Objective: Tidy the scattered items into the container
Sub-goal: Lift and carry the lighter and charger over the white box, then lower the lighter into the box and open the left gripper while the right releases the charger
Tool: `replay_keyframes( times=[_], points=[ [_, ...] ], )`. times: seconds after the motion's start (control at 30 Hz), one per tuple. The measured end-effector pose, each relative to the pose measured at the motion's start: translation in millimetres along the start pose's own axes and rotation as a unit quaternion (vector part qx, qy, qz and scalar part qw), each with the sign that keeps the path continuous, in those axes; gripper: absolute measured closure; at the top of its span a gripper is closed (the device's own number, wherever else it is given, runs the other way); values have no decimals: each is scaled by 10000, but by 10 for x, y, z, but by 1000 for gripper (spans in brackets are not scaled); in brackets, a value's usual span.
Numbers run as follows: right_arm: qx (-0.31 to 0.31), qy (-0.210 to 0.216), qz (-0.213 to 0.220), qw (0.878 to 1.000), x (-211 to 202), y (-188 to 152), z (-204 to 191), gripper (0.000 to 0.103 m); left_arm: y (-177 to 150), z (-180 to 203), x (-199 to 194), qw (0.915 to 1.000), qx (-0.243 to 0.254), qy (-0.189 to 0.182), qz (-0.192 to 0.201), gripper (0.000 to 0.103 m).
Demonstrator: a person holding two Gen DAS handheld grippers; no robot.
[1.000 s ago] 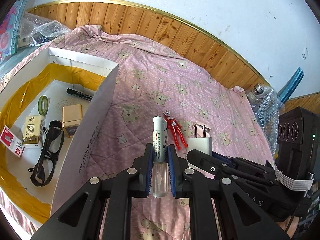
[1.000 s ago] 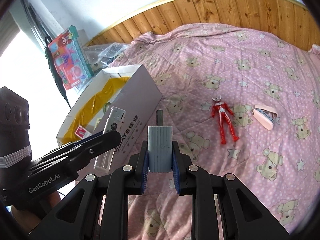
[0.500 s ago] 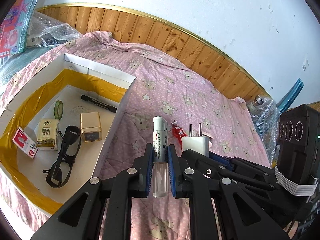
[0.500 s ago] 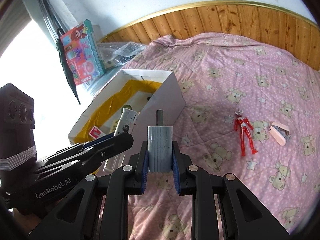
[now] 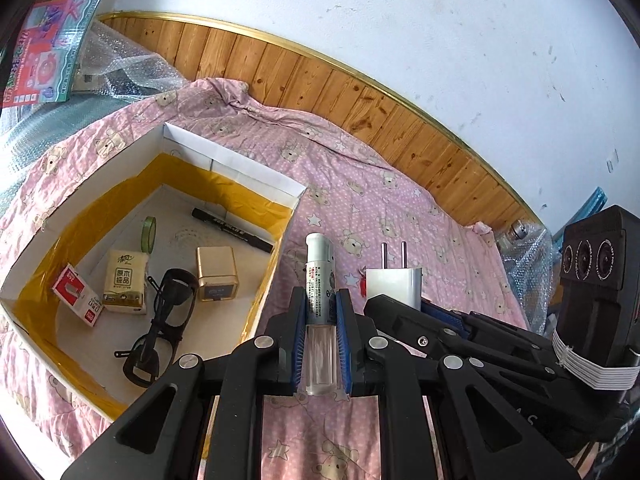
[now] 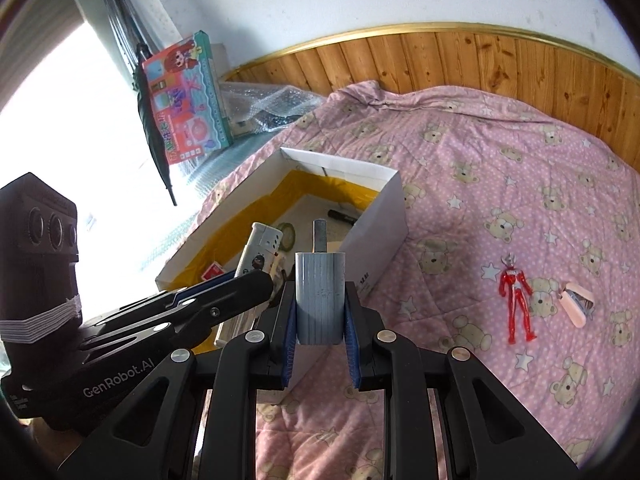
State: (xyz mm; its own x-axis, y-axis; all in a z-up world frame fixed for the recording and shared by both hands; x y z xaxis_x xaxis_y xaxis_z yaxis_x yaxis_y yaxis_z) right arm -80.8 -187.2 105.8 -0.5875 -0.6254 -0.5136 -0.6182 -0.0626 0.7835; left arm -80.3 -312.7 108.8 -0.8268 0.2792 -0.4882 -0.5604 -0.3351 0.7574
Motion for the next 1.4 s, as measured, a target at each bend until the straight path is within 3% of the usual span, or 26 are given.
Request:
replay_keyframes(
  times=[0.37,0.77,1.4],
  points=[
    [-194,174,-70,9996,285,137,-328,81,251,-478,-79,9991,-277,251,202,88],
    [-312,304,-225,9988,681,231,-565,81,423,-908,34,9975,-505,465,175,88],
    [-114,247,-566,9980,1348,301,-404,81,483,-1297,642,9941,-751,704,-353,88]
  ],
)
Point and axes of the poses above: each gripper's, at about its wrist camera, not at the fingertips, and x roughly the way its jaws point, z to its right, y to its top, the point moved 3 cm from there along x, roughly the way its jaws point, and after that the axes turned 15 degrees about z, right-handed, at the moved point
